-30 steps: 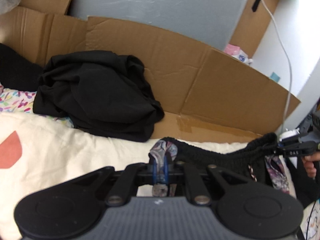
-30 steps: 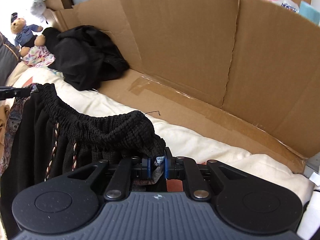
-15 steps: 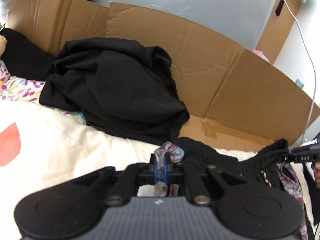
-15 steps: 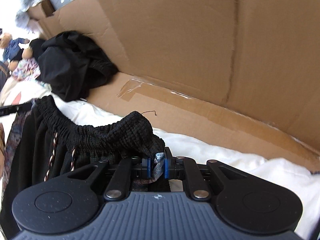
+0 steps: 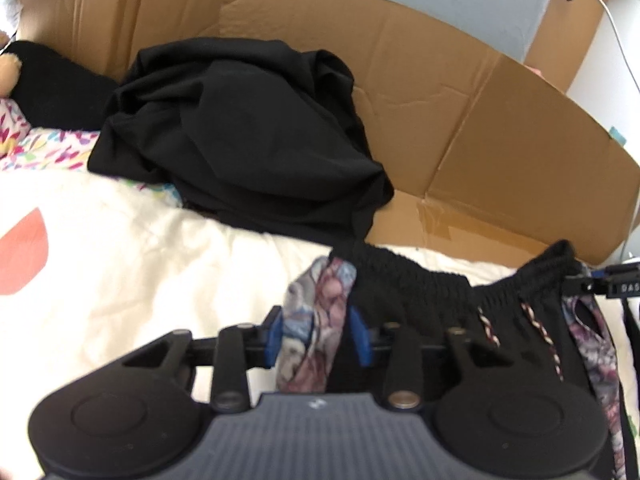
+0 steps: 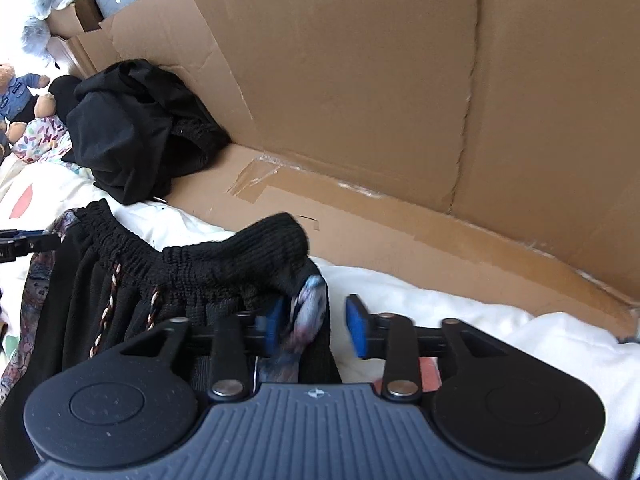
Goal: Fold clothes
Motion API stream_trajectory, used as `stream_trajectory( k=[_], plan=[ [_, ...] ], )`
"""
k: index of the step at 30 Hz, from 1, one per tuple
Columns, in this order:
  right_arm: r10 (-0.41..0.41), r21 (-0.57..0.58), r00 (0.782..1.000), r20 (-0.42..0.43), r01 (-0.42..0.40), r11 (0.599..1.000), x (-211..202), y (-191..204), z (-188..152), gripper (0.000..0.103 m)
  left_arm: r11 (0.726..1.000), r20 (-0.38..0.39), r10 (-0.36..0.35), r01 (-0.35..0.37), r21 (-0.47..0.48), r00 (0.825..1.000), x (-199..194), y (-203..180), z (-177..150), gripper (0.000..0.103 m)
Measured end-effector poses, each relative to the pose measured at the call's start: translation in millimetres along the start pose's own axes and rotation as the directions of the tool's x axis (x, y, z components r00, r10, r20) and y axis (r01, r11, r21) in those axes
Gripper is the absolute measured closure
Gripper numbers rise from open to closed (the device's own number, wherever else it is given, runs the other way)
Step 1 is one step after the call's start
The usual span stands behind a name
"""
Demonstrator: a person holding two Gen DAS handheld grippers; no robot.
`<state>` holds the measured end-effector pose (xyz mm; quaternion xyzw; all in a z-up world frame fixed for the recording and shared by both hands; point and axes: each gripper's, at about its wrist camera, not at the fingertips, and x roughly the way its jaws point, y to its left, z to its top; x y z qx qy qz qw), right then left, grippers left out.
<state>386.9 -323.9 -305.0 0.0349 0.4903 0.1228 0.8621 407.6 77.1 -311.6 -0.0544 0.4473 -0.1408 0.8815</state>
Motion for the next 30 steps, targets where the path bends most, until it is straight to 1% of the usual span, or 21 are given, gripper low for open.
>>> stream_trajectory(
  k=[1,3,6,11,13,17,20,22,23,24,26,28,30],
  plan=[
    [-0.002,0.007,1.000,0.001,0.002,1.000,-1.7,-0.9,-0.2,0.060,1.000,-0.004,0.008,-0.008,-0.010,1.000,-1.9,-0.9,-1.7,0.056],
    [-0.002,0.021,1.000,-0.003,0.002,1.000,-9.5,-3.4,-4.7,0.060,0.999,-0.014,0.027,-0.027,-0.022,1.000,-5.4,-4.1,-5.0,0.054],
    [0.002,0.021,1.000,-0.017,-0.001,1.000,-19.6,-6.2,-13.1,0.060,0.999,-0.038,0.041,-0.041,-0.003,0.998,-8.6,-11.6,-12.4,0.049],
    [0.007,0.054,0.999,-0.035,-0.005,0.999,-36.6,-12.9,-35.8,0.059,0.999,-0.055,0.045,-0.046,-0.006,0.997,-20.5,-18.9,-31.6,0.049],
    [0.000,0.059,0.999,-0.041,0.002,0.998,-43.9,-13.9,-46.5,0.058,0.999,-0.065,0.048,-0.047,0.007,0.997,-27.0,-23.6,-40.1,0.048],
    [-0.011,0.037,0.999,-0.046,0.013,0.999,-64.6,-10.3,-59.0,0.058,0.998,-0.113,0.052,-0.047,0.045,0.992,-46.0,-33.1,-50.2,0.048],
    [-0.005,0.005,1.000,-0.024,0.005,1.000,-91.5,-6.2,-63.4,0.058,0.995,-0.130,0.055,-0.043,0.088,0.990,-73.1,-41.7,-56.6,0.048],
    [0.009,-0.005,1.000,-0.019,-0.009,1.000,-107.2,-4.7,-68.2,0.058,0.994,-0.135,0.062,-0.049,0.093,0.989,-88.6,-44.3,-60.1,0.048],
    [0.007,-0.015,1.000,-0.022,-0.007,1.000,-114.0,-3.1,-71.1,0.058,0.995,-0.137,0.066,-0.054,0.089,0.988,-100.0,-45.5,-62.1,0.048],
    [0.004,-0.021,1.000,-0.026,-0.005,1.000,-120.0,-1.4,-74.4,0.058,0.997,-0.135,0.063,-0.055,0.060,0.989,-113.2,-45.1,-64.5,0.048],
    [0.006,-0.029,0.999,-0.045,-0.008,1.000,-130.1,2.6,-80.0,0.058,0.998,-0.141,0.055,-0.058,-0.019,0.988,-132.0,-43.6,-68.3,0.049],
    [0.004,-0.040,0.998,-0.063,-0.006,0.999,-142.6,8.2,-84.5,0.058,0.993,-0.153,0.065,-0.079,-0.087,0.986,-154.0,-46.5,-72.1,0.049],
    [0.003,-0.049,0.997,-0.083,-0.007,0.999,-156.5,14.5,-89.1,0.058,0.992,-0.160,0.066,-0.082,-0.092,0.985,-167.0,-52.9,-73.1,0.049]
  ],
)
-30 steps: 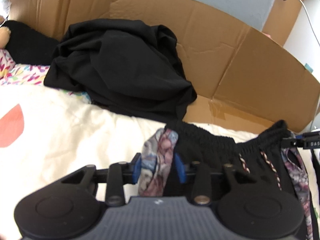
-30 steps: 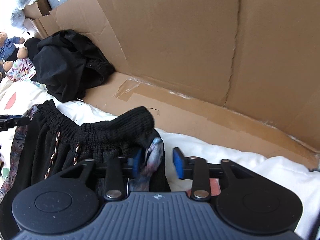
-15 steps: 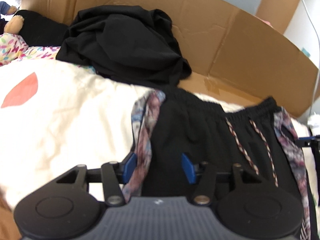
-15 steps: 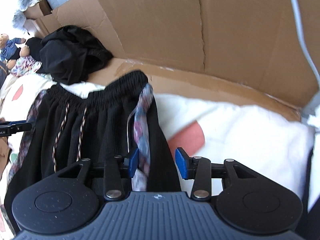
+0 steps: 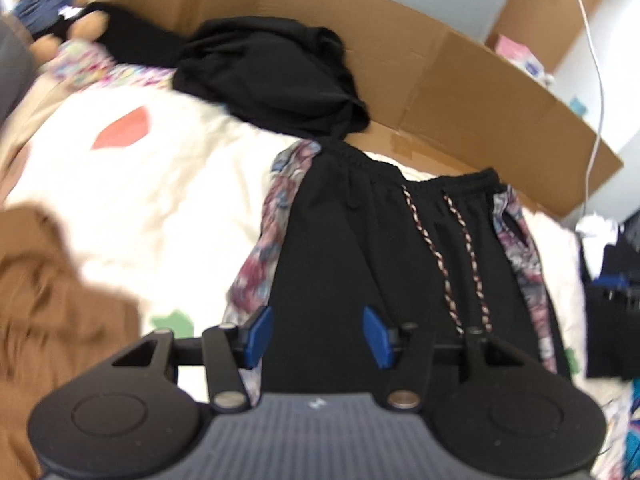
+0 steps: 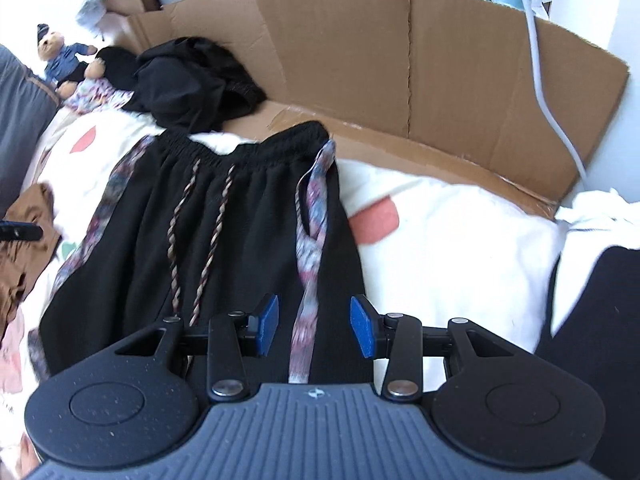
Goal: Fold clothes
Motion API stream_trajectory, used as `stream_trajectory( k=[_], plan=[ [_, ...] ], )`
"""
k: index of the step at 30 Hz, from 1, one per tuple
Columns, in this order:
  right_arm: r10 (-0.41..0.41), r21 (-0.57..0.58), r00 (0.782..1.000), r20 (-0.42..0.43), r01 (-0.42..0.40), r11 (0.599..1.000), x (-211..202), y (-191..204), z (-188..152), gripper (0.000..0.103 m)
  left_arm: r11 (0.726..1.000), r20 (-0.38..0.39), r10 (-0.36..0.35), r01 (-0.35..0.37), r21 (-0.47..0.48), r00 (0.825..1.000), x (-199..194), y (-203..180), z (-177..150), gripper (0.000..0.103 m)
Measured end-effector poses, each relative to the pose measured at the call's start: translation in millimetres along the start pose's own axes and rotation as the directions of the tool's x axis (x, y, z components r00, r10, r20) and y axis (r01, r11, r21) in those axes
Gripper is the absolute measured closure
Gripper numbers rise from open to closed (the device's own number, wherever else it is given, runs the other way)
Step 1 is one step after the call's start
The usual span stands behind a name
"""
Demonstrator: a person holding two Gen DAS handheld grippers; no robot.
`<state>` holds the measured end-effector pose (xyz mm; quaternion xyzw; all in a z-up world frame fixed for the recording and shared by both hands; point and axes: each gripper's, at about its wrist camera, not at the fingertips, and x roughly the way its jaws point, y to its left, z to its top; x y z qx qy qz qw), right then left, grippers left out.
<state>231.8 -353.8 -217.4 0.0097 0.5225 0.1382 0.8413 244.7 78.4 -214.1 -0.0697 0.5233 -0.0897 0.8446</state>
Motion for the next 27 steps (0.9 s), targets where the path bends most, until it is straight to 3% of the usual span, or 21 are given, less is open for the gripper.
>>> stream_trajectory(
  k=[4,10,18,27],
  plan=[
    [-0.002,-0.026,1.000,-0.009,0.002,1.000,-29.1,12.9,-8.9,0.058,0.998,0.008,0.027,-0.028,0.062,1.000,-38.5,-13.0,-10.4,0.048],
    [-0.006,-0.039,1.000,0.001,0.006,0.999,-52.9,26.9,-24.2,0.058,0.992,-0.003,0.057,-0.056,0.114,0.998,-52.9,-4.2,-24.4,0.048],
    [-0.045,-0.072,0.997,-0.057,0.041,0.997,-37.8,33.8,-45.3,0.058,0.982,-0.127,0.117,-0.096,0.165,0.985,-13.8,37.3,-80.3,0.046],
    [-0.059,-0.092,0.992,-0.114,0.049,0.995,-20.8,35.1,-65.1,0.058,0.976,-0.195,0.129,-0.089,0.201,0.972,22.7,65.1,-110.3,0.046]
  ],
)
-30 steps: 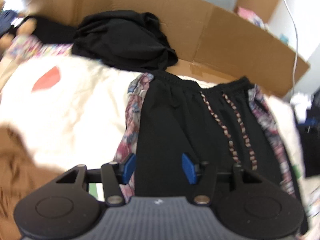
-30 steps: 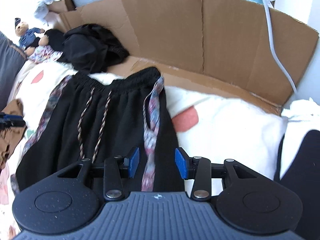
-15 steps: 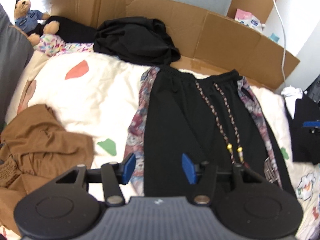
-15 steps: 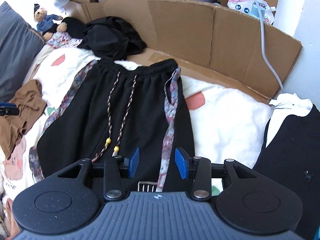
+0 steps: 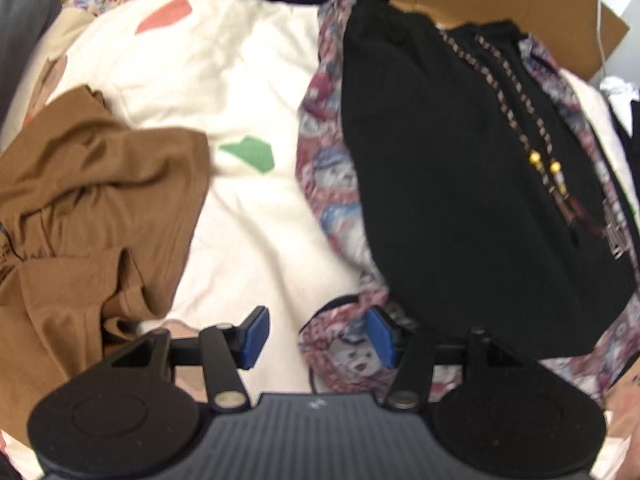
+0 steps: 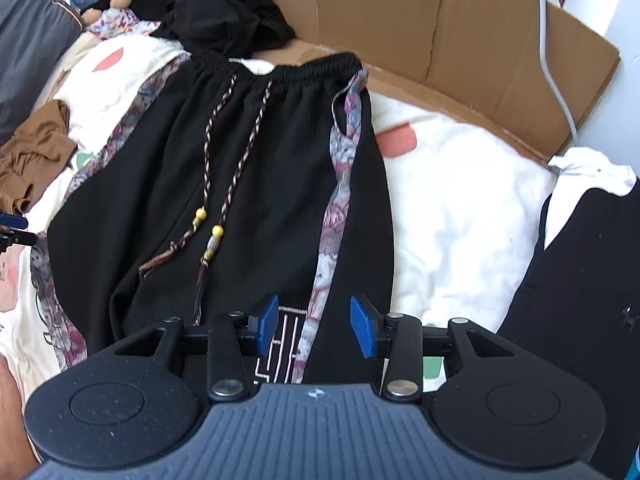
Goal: Fold clothes
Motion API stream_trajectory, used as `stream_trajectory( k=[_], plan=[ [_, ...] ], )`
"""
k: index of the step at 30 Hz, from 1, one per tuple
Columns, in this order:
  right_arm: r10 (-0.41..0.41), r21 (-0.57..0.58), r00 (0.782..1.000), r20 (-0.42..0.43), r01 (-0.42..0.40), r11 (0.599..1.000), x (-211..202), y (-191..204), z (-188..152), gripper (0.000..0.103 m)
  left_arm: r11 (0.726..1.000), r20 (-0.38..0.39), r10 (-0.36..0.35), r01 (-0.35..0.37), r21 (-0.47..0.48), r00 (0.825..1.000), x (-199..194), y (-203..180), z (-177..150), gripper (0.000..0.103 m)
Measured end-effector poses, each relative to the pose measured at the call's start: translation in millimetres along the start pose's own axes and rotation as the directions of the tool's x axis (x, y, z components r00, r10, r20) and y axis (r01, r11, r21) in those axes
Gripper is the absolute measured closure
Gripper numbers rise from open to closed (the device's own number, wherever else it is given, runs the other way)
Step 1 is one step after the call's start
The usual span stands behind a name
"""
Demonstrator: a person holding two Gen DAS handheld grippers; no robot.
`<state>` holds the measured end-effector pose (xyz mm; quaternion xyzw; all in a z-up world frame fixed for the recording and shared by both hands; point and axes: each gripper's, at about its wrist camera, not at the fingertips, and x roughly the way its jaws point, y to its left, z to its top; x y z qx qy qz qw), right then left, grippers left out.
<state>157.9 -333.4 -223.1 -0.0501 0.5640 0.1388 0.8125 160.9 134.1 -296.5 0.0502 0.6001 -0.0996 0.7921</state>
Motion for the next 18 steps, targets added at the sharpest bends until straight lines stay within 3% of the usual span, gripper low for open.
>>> stream_trajectory(
  k=[8,18],
  plan=[
    [0.008,-0.020,1.000,-0.027,-0.009,1.000,19.5,7.5,-2.5,0.058,0.982,-0.002,0.009,-0.008,0.188,1.000,25.2,-16.1,-11.1,0.046],
    [0.018,-0.025,0.998,-0.055,-0.020,1.000,36.0,6.5,-7.7,0.058,0.959,0.073,0.040,-0.059,0.277,0.997,34.9,-35.6,-19.9,0.042]
  ],
)
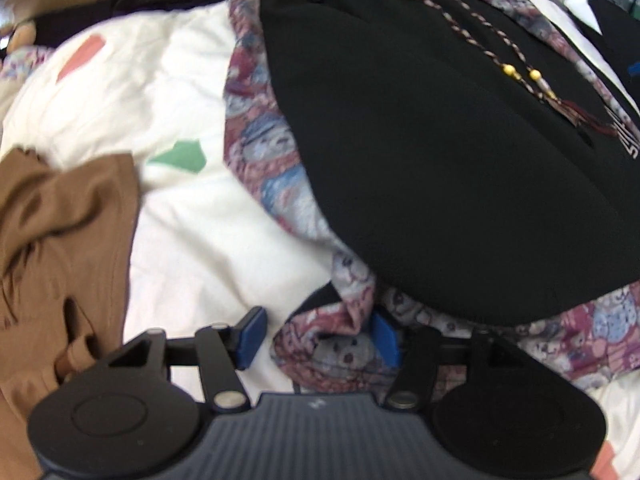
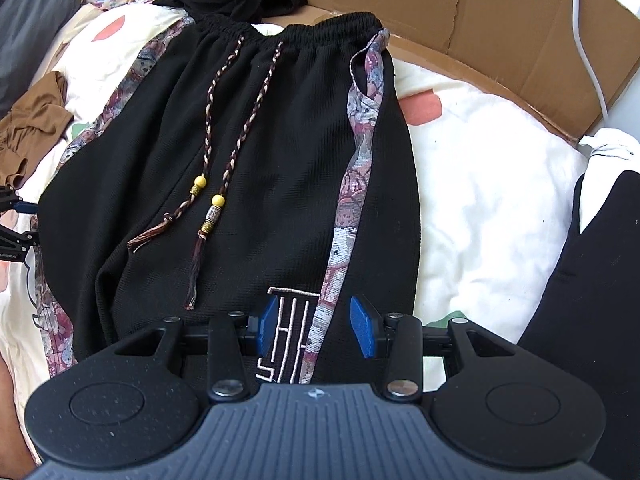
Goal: Fold clothes
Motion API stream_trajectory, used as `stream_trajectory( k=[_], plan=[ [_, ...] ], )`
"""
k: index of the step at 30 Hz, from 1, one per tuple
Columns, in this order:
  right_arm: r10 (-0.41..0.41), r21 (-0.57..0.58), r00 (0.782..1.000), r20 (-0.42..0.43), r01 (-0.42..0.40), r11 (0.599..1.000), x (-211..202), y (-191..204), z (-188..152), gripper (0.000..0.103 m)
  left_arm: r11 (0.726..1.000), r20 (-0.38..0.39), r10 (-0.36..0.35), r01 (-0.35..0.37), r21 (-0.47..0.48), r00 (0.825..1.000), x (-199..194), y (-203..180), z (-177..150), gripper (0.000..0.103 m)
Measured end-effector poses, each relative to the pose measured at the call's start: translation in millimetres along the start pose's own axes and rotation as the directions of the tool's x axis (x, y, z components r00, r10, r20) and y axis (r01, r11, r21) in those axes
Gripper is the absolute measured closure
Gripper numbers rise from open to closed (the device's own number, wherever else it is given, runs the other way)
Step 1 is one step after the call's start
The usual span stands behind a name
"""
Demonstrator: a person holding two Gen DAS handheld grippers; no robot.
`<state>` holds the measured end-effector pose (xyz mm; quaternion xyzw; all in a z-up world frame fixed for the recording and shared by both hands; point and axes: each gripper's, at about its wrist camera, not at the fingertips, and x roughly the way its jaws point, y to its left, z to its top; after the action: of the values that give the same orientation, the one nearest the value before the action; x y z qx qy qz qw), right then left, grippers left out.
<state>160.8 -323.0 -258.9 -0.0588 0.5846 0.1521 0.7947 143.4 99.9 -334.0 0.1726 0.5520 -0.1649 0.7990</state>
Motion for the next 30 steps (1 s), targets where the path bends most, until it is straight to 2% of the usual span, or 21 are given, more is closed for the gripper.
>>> stream_trajectory(
  k=[2,4,5,9,13,16,24,30],
  plan=[
    [0.005,-0.005,1.000,0.004,-0.005,1.000,0.0,-0.9,-0.9,0.058,1.000,0.012,-0.009,0.009,0.014,1.000,-1.8,0.1,1.5,0.048],
    [0.002,-0.004,1.000,0.003,-0.002,1.000,-0.2,-3.1,-2.6,0.058,0.999,0.006,-0.051,0.050,0.019,0.999,-3.9,1.0,1.8,0.069],
    [0.000,-0.001,1.000,0.002,0.000,1.000,-0.9,-4.4,-3.5,0.058,0.998,0.001,-0.064,0.064,0.017,0.998,-5.6,1.2,1.6,0.073],
    [-0.002,0.000,1.000,0.002,0.002,1.000,-6.3,-8.3,-8.3,0.058,0.997,-0.015,-0.078,0.078,-0.030,0.997,-13.6,2.6,-1.1,0.081],
    [-0.014,-0.010,1.000,-0.006,0.014,1.000,-13.9,-12.2,-17.2,0.058,0.990,-0.043,-0.127,0.124,-0.072,0.991,-25.2,4.3,-8.0,0.091],
    [-0.023,-0.021,1.000,-0.007,0.023,1.000,-21.6,-14.9,-23.9,0.058,0.985,-0.037,-0.148,0.144,-0.090,0.988,-41.1,5.4,-16.3,0.095],
    [-0.023,-0.033,1.000,-0.008,0.023,0.999,-32.5,-12.4,-36.8,0.058,0.974,-0.024,-0.163,0.157,-0.166,0.986,-77.3,20.0,-36.8,0.097],
    [-0.019,-0.064,0.999,-0.026,0.017,0.998,-33.1,-1.1,-44.2,0.058,0.966,-0.024,-0.174,0.166,-0.198,0.984,-95.3,30.5,-37.5,0.098]
  ],
)
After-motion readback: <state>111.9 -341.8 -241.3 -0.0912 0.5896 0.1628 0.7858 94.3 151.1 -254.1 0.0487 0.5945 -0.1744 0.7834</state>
